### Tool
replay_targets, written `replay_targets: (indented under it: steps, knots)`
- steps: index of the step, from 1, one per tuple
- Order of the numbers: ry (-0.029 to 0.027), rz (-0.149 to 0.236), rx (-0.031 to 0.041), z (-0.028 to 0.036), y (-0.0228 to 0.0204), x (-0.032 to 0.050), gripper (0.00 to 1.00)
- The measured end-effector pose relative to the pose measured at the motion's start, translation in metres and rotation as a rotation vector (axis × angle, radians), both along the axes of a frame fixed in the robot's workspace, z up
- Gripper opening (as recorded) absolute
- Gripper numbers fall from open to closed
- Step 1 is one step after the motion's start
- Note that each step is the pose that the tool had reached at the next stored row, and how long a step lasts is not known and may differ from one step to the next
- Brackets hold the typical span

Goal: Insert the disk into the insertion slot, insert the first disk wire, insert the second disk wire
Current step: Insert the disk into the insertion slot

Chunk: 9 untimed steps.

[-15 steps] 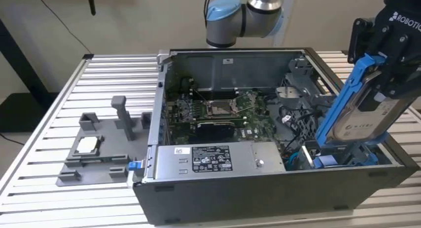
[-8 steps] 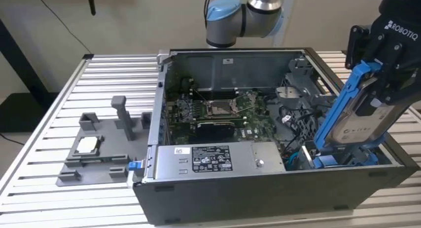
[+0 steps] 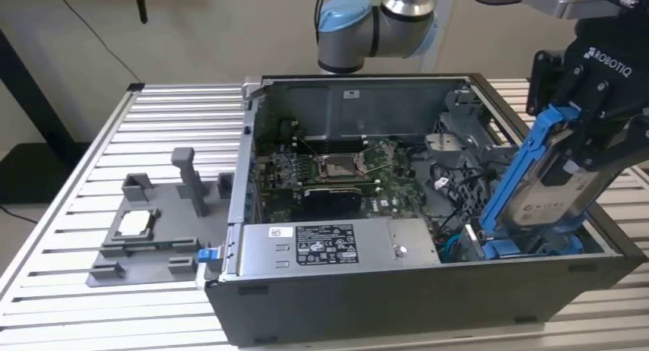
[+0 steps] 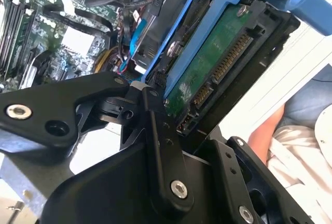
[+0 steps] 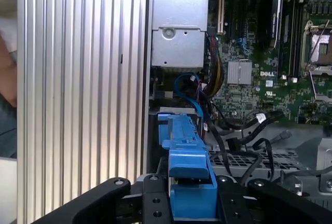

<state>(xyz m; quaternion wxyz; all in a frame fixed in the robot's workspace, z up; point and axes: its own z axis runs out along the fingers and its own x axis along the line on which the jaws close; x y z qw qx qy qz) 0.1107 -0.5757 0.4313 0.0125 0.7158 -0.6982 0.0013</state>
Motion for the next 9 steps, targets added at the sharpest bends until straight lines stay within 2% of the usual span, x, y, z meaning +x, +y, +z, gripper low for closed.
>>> replay_targets:
  steps: [3,9]
  knots:
    - [0.0000,-0.001,0.0128,-0.0027,0.0000,0.0000,0.33]
    - [-0.0002,-0.003,0.0142,-0.0060,0.0000,0.0007,0.33]
